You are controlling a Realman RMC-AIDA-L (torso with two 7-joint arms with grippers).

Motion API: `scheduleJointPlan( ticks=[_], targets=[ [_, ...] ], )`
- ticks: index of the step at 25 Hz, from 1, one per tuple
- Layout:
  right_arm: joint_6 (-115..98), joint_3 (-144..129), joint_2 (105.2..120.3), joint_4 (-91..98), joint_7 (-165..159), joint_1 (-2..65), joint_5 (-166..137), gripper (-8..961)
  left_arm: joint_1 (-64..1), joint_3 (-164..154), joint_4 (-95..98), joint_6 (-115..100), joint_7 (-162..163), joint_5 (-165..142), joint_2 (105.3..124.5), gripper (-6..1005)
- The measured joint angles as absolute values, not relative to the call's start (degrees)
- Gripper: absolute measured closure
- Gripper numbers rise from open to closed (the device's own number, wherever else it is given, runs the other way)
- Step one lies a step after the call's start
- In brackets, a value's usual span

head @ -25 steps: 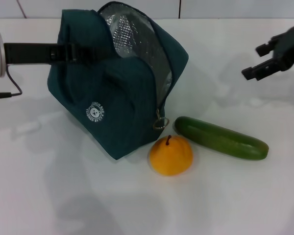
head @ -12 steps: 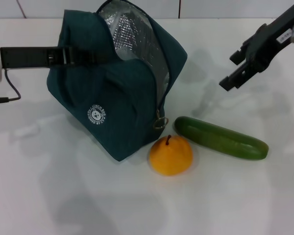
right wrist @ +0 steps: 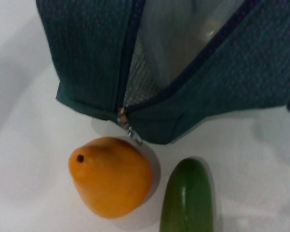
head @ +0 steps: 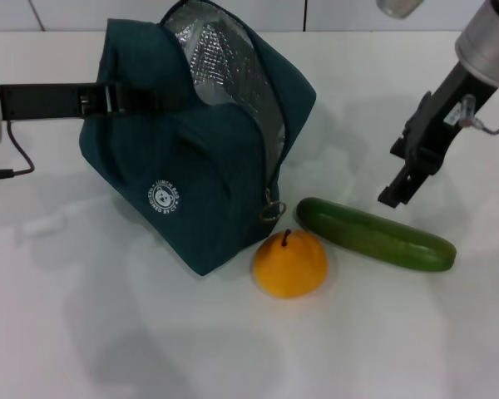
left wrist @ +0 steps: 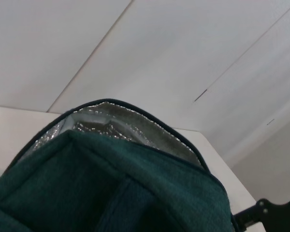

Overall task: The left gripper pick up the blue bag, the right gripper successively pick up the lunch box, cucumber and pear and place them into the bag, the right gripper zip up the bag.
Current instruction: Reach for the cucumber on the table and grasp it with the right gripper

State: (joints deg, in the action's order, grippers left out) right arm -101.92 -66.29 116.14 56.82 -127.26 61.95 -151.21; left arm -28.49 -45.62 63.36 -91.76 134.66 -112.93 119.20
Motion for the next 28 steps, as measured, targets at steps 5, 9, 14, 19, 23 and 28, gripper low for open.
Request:
scheduleJointPlan(
  ticks=[5, 9, 14, 19, 23, 28],
  targets=[
    [-100.3, -69.1, 116.18, 55.5, -127.3, 61.1, -150.3, 113, -28.2, -45.6, 63.4, -91.8, 134.6, -112.8, 119.22, 960],
    [-98.4, -71.6, 116.15, 53.2, -127.3, 61.1, -149.9, 113, -28.5, -45.6, 63.4, -91.8, 134.4, -112.8, 119.26, 960],
    [-96.0, -73.6, 116.17, 50.9, -127.3, 61.1, -148.8, 113, -29.1, -45.6, 62.6, -91.7, 134.3, -112.8, 119.27, 961],
    [-94.2, -74.5, 116.19, 48.9, -127.3, 61.3, -147.3, 114, -29.3, -45.6, 62.6, -91.7, 134.2, -112.8, 119.27, 961],
    [-92.6, -77.5, 116.19, 47.8, -127.3, 61.2, -146.0, 114, -29.3, -45.6, 62.6, -91.6, 134.1, -112.8, 119.27, 961],
    [-89.8, -80.6, 116.19, 44.9, -127.3, 61.5, -144.2, 115, -29.3, -45.6, 62.3, -91.6, 133.8, -112.8, 119.27, 961]
  ],
)
